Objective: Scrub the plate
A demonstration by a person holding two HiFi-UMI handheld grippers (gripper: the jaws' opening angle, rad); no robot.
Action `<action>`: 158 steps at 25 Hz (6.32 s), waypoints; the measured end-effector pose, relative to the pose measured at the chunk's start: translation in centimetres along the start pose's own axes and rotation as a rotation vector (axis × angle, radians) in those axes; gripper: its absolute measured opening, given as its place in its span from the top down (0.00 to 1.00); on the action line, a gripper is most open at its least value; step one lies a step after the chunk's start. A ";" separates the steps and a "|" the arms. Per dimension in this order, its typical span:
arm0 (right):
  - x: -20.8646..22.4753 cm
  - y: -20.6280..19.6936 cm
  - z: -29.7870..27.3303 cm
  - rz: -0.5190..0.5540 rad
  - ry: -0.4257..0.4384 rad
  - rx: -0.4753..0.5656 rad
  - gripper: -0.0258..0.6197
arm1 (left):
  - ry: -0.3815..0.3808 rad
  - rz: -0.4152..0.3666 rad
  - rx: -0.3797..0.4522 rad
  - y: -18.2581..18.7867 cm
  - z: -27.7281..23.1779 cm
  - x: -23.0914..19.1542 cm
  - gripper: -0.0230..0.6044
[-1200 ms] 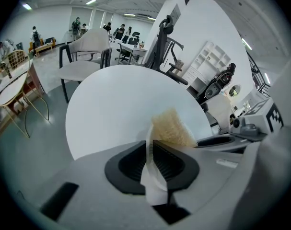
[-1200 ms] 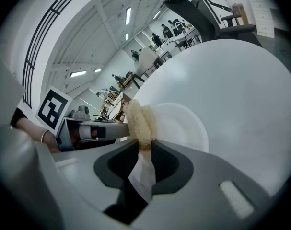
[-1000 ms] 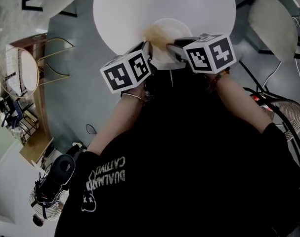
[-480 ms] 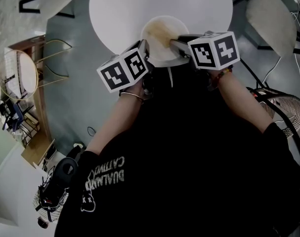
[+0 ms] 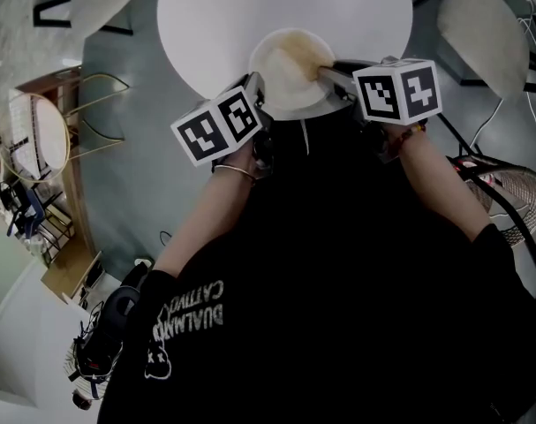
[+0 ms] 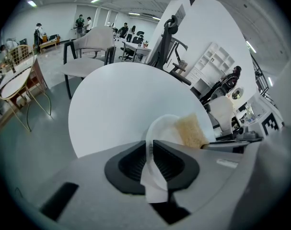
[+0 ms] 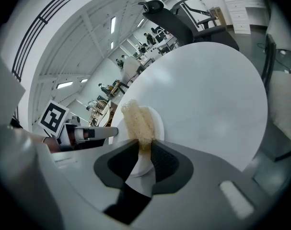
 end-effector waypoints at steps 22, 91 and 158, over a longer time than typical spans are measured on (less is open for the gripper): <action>1.5 -1.7 2.6 -0.116 0.009 0.064 0.83 | -0.012 0.005 0.003 0.3 -0.2 0.3 0.88; 0.8 -1.4 0.9 -0.085 0.042 0.018 0.87 | -0.082 0.042 0.018 -1.5 -0.7 -0.7 0.88; -12.1 0.4 -9.2 -0.019 -0.346 -0.074 0.95 | -0.426 -0.039 -0.130 2.3 0.4 -8.6 0.92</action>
Point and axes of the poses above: the fingertips, and each gripper's own axes: z backward along the fingers, x to its right, y out of its top, the point moved 8 cm from there along z, backward along the fingers, and after that the axes turned 13 degrees about -x, right-handed, at the moved point
